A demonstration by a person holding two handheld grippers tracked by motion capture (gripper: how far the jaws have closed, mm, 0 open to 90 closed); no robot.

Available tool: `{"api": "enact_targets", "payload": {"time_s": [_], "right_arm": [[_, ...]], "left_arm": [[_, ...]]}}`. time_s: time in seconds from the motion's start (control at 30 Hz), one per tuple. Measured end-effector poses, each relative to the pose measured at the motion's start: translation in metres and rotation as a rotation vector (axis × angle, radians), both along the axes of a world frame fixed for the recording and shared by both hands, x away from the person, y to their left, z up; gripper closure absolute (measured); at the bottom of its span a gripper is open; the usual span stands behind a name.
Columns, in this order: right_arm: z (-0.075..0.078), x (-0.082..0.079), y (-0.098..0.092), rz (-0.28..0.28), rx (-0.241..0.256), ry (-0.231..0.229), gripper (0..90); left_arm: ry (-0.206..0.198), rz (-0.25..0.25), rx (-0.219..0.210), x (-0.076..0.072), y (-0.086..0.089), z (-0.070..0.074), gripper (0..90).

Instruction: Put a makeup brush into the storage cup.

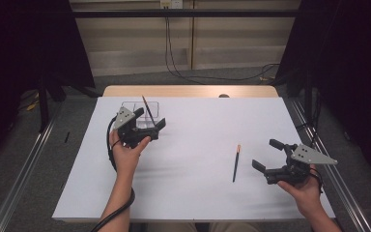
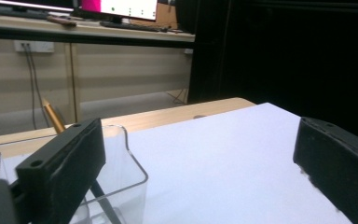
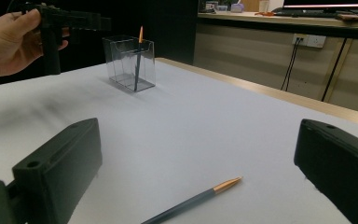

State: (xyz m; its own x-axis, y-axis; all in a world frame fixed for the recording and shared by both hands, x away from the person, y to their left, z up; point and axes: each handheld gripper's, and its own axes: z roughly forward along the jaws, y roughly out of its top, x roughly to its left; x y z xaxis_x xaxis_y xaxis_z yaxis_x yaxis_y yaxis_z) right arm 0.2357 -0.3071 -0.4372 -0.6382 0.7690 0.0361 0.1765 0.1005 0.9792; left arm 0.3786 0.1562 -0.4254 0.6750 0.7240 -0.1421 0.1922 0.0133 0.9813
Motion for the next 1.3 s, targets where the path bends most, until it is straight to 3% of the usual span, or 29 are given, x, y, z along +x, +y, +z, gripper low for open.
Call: {"api": "enact_targets", "payload": {"time_s": [0.1, 0.17, 0.23, 0.3, 0.7, 1.3], "right_arm": [[0.0, 0.0, 0.0, 0.0, -0.001, 0.002, 0.3], [0.0, 0.0, 0.0, 0.0, -0.001, 0.001, 0.3], [0.0, 0.0, 0.0, 0.001, -0.004, 0.002, 0.3], [0.0, 0.0, 0.0, 0.001, -0.006, 0.001, 0.3], [0.0, 0.0, 0.002, 0.001, -0.007, 0.003, 0.3], [0.0, -0.001, 0.002, 0.001, -0.011, 0.001, 0.3]], "left_arm": [[-0.009, -0.034, 0.02, -0.005, 0.004, 0.002, 0.4], [-0.013, -0.05, 0.006, -0.008, 0.007, 0.003, 0.4], [-0.005, -0.055, -0.011, -0.01, 0.009, 0.003, 0.1], [-0.008, -0.06, 0.011, -0.012, 0.011, 0.002, 0.0], [-0.01, -0.091, 0.043, -0.025, 0.025, 0.001, 0.0], [-0.007, -0.113, 0.059, -0.042, 0.045, 0.003, 0.0]]}}
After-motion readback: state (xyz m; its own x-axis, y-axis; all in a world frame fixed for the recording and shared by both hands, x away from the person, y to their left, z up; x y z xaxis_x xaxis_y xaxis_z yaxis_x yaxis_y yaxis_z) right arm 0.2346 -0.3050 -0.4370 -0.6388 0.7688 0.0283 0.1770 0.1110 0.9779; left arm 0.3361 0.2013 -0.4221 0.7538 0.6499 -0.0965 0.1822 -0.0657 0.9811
